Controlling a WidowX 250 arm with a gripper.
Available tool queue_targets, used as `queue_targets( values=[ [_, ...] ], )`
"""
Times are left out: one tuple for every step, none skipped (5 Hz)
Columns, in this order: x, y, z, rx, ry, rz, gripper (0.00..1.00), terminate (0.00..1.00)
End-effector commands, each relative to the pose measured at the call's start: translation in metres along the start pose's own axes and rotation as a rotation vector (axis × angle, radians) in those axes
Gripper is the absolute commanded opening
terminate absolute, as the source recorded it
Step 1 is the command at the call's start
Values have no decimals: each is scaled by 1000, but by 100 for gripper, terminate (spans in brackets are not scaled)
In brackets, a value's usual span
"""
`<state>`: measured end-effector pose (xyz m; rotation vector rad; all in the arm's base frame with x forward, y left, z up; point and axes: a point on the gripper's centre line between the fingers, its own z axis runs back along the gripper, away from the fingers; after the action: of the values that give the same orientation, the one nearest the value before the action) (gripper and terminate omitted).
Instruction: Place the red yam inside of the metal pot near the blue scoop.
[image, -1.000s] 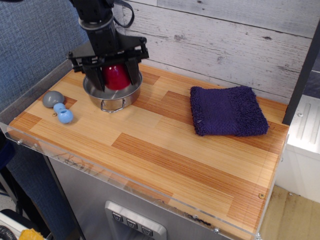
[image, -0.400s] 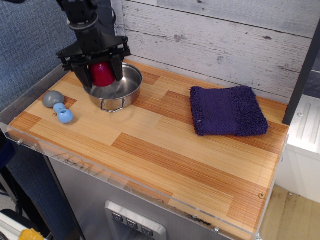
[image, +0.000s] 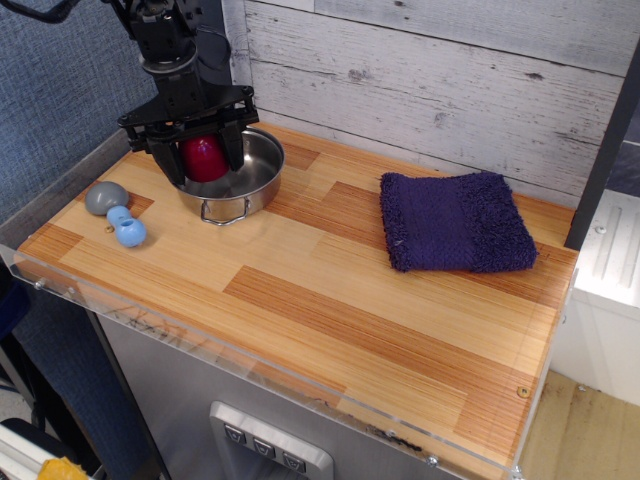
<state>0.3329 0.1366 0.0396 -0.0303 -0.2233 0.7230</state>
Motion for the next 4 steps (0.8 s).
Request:
queue_targets(
  values=[
    [-7, 3, -6, -8, 7, 10, 0, 0],
    [-8, 4, -8, -24, 30, 27, 100, 0],
    [-9, 5, -7, -21, 33, 35, 100, 0],
    [-12, 3, -8, -25, 43, 32, 100, 0]
  ],
)
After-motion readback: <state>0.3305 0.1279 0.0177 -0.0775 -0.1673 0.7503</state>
